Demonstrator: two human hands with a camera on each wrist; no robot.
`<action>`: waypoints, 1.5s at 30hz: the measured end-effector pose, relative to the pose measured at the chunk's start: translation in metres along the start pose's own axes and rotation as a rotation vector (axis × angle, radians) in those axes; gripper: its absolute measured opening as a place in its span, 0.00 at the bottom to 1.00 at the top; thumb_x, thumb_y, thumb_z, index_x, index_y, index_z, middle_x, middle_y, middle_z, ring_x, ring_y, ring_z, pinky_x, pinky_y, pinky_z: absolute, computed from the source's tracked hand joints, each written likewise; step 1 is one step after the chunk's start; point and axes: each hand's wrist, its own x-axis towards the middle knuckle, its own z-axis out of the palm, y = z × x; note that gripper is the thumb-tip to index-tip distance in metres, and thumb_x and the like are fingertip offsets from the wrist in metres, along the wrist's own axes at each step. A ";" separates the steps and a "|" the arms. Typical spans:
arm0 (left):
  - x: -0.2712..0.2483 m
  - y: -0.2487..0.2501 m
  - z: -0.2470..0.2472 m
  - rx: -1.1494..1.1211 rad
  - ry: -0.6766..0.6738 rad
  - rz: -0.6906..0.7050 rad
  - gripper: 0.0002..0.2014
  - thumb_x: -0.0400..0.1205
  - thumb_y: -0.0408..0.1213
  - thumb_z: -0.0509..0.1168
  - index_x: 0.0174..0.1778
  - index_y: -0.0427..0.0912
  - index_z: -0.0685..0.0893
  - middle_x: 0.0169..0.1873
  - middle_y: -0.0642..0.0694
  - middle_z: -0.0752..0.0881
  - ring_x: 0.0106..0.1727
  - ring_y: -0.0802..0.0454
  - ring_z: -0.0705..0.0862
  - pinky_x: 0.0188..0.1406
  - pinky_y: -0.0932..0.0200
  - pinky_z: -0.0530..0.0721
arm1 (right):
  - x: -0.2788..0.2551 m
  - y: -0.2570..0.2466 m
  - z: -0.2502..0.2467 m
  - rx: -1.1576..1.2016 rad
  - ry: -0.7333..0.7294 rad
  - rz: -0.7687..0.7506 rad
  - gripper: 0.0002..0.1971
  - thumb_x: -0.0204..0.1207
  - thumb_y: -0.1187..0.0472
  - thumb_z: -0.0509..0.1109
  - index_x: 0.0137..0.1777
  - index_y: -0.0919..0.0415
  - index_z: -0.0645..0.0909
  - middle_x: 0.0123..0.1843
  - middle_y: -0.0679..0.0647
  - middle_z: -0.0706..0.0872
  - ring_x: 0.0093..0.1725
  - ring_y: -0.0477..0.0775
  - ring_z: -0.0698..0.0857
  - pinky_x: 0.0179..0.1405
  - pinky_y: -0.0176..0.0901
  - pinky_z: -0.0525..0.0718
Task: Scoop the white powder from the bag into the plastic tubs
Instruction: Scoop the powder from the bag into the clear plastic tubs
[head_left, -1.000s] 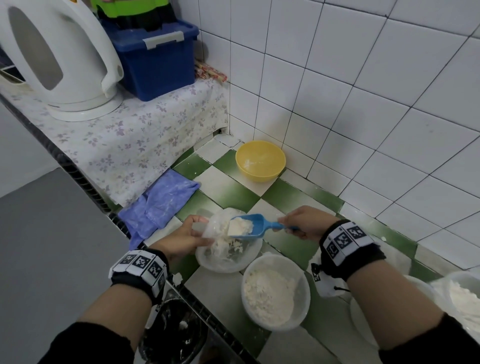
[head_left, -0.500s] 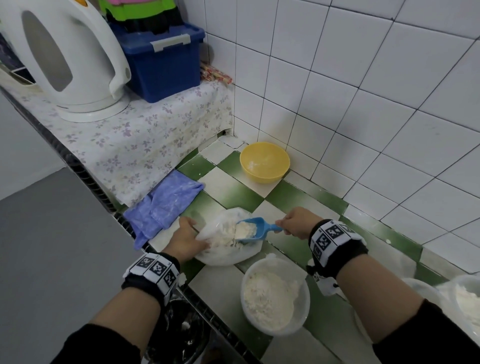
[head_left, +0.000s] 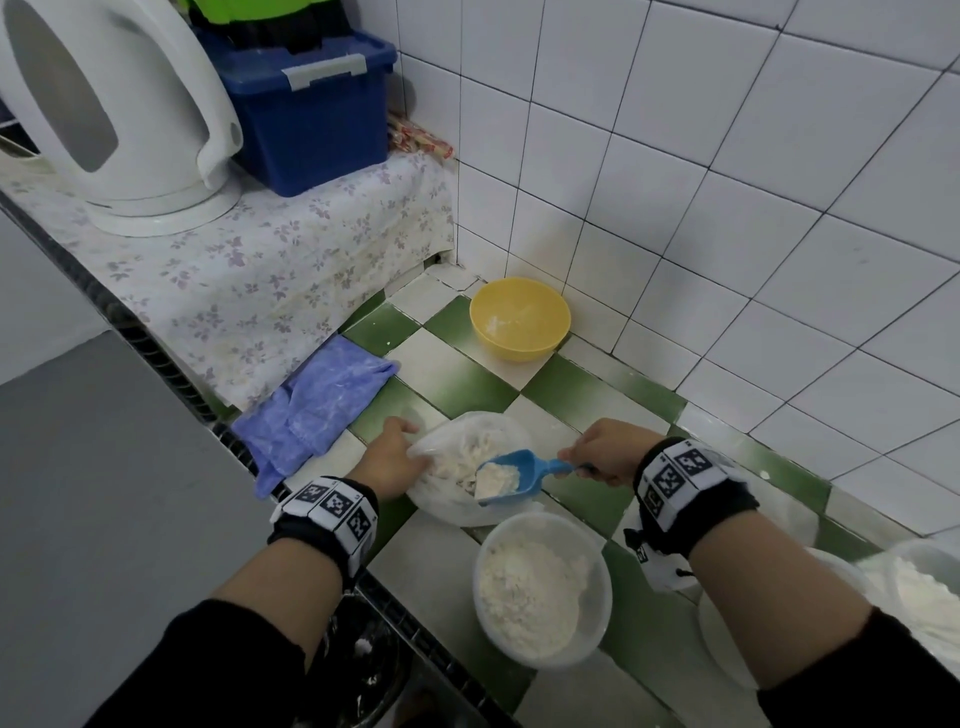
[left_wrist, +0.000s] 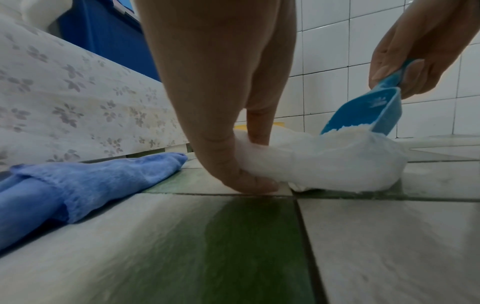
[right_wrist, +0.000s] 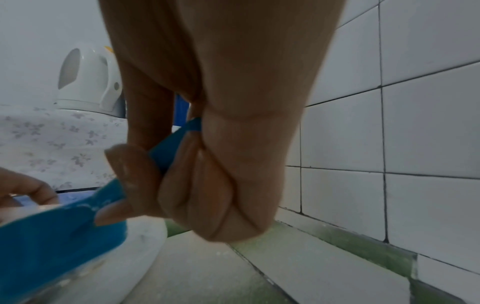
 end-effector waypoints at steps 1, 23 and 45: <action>0.001 0.001 0.001 0.005 -0.022 0.002 0.24 0.82 0.36 0.68 0.71 0.41 0.68 0.60 0.40 0.81 0.55 0.45 0.82 0.54 0.55 0.81 | 0.001 -0.001 0.003 -0.032 0.028 0.004 0.17 0.80 0.53 0.66 0.53 0.69 0.87 0.33 0.54 0.78 0.28 0.49 0.70 0.29 0.38 0.70; -0.006 0.003 -0.006 -0.286 -0.444 0.017 0.14 0.85 0.26 0.64 0.58 0.49 0.85 0.66 0.42 0.83 0.63 0.46 0.84 0.69 0.51 0.81 | -0.003 -0.003 0.013 -0.007 0.025 0.050 0.17 0.82 0.54 0.63 0.54 0.67 0.87 0.28 0.51 0.76 0.25 0.48 0.70 0.27 0.37 0.70; -0.028 0.015 -0.028 -0.044 -0.311 0.073 0.11 0.84 0.47 0.67 0.58 0.47 0.88 0.55 0.48 0.89 0.56 0.48 0.86 0.54 0.57 0.82 | -0.018 0.020 -0.004 0.109 0.079 0.060 0.14 0.81 0.55 0.65 0.37 0.62 0.80 0.28 0.52 0.75 0.26 0.48 0.69 0.28 0.39 0.69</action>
